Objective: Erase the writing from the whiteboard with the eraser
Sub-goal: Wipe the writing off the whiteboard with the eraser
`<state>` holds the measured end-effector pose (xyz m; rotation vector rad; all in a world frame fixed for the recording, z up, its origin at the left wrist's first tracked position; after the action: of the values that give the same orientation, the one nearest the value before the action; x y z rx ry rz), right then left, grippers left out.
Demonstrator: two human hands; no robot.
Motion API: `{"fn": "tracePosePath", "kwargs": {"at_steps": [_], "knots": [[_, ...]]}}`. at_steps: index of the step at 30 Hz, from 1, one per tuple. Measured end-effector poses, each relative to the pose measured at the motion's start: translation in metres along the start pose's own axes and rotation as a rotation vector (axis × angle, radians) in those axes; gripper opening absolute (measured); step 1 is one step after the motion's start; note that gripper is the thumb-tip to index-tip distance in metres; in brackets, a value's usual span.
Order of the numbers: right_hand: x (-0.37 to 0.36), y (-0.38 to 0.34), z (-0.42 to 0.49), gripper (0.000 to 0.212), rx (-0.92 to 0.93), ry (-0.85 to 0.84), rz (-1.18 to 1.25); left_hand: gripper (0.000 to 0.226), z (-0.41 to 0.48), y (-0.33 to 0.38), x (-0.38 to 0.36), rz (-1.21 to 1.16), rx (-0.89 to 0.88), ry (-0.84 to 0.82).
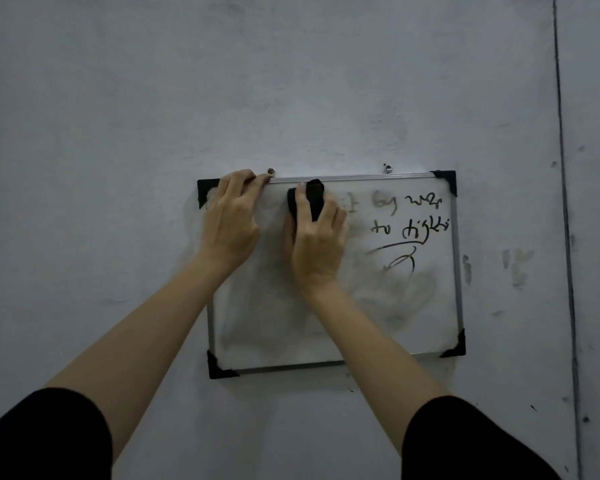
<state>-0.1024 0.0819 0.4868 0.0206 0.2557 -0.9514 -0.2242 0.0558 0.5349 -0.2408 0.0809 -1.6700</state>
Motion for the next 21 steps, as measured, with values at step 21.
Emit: {"fn": "tracePosePath", "kwargs": {"at_steps": [21], "knots": [[0.004, -0.001, 0.006, 0.038, 0.151, -0.056, 0.12, 0.104, -0.009, -0.005, -0.014, 0.098, -0.211, -0.312]]}}
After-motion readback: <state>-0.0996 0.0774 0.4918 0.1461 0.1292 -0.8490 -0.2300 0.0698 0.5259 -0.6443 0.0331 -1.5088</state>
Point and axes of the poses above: each hand's wrist, its own z-axis towards the middle knuckle, its own x-axis out of the back of the hand, y = z × x, the point moved 9 cm from there along z, towards the middle knuckle, and after that the axes turned 11 degrees about z, right-handed, at the moved point
